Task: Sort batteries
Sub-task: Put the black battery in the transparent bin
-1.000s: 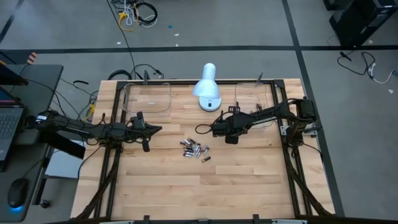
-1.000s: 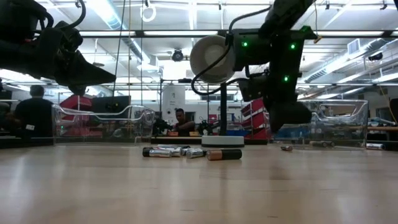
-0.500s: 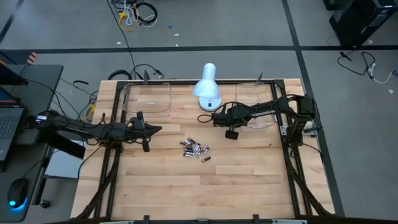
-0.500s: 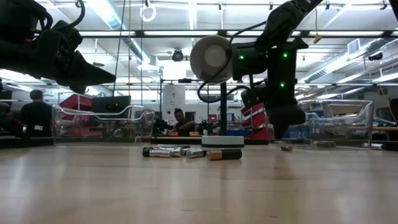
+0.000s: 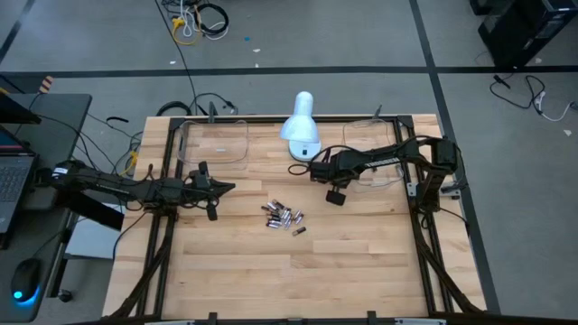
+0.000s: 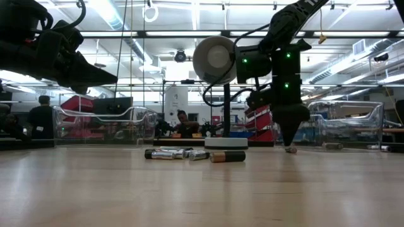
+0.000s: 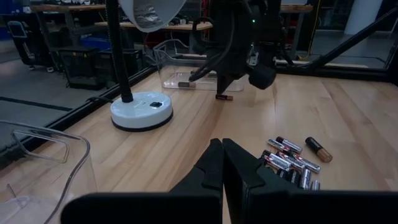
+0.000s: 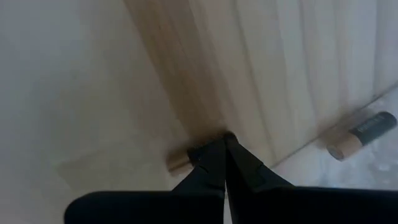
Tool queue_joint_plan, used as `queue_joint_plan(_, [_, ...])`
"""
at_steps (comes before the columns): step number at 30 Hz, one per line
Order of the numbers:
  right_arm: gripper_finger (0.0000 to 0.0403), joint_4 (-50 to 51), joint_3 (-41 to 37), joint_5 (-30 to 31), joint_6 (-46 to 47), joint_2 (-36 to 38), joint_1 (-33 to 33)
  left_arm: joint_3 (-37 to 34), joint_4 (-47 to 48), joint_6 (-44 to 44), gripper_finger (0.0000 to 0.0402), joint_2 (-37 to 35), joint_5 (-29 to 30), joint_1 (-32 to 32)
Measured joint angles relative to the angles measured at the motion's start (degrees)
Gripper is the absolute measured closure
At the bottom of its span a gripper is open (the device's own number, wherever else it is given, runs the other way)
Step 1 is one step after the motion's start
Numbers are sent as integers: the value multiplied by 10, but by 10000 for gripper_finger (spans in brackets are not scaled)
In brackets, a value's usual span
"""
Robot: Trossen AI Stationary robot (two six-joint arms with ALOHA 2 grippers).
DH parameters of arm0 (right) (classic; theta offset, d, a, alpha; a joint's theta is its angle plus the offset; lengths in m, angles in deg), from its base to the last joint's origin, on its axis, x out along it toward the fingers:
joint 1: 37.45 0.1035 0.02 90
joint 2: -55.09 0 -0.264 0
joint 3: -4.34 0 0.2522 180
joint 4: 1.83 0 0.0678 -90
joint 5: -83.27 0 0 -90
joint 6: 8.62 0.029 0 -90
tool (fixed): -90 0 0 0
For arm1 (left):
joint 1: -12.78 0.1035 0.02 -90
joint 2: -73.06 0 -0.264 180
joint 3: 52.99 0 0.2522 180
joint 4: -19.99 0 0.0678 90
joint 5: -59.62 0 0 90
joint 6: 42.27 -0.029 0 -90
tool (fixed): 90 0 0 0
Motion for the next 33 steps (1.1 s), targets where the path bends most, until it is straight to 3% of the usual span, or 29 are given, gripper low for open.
queue_joint_plan(6, [403,-76,1,-69,21,0,0,0,0,0,400,0,0,0])
queue_joint_plan(9, [403,-61,17,-29,35,0,5,0,-3,0,400,0,0,0])
queue_joint_plan(12, [403,14,39,28,66,1,2,0,-5,0,400,0,0,0])
queue_joint_plan(18, [403,49,11,27,94,1,-4,0,-5,0,400,0,16,0])
queue_joint_plan(27, [403,-26,-48,3,102,2,6,0,-33,0,400,0,30,0])
queue_joint_plan(33, [403,-55,-36,8,97,2,17,0,-57,0,400,0,30,0])
